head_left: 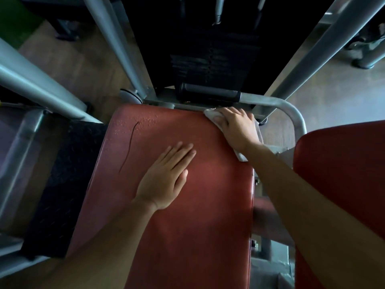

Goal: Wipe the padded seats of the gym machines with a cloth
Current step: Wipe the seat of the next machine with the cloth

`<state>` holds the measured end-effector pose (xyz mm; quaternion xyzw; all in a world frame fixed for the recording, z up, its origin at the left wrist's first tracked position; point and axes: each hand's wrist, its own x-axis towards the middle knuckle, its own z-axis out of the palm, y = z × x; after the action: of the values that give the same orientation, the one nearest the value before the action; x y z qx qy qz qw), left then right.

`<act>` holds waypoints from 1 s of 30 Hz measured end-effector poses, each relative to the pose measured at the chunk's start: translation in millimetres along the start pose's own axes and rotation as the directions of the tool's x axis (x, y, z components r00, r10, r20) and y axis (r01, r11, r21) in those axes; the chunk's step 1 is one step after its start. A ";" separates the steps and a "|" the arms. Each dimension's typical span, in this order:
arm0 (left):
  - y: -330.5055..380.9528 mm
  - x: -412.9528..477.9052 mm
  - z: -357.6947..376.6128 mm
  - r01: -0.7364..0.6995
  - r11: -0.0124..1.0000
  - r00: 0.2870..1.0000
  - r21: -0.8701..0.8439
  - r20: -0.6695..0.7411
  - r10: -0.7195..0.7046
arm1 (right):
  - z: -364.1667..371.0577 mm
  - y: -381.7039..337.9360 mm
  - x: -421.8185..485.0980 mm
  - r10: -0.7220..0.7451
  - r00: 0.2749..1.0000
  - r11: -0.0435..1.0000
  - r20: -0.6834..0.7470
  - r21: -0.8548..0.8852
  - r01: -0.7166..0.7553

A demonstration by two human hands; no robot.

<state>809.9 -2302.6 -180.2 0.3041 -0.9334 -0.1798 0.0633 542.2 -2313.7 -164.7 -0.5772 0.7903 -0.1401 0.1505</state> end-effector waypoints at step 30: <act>-0.1 1.8 -3.6 0.007 1.000 1.000 -0.008 -0.007 -0.007 | 9.2 -32.0 2.9 -0.009 0.998 0.999 0.065 -0.041 0.012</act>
<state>809.4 -2304.8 -176.8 0.3079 -0.9313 -0.1827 0.0673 572.9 -2326.3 -160.8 -0.5885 0.7847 -0.1057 0.1636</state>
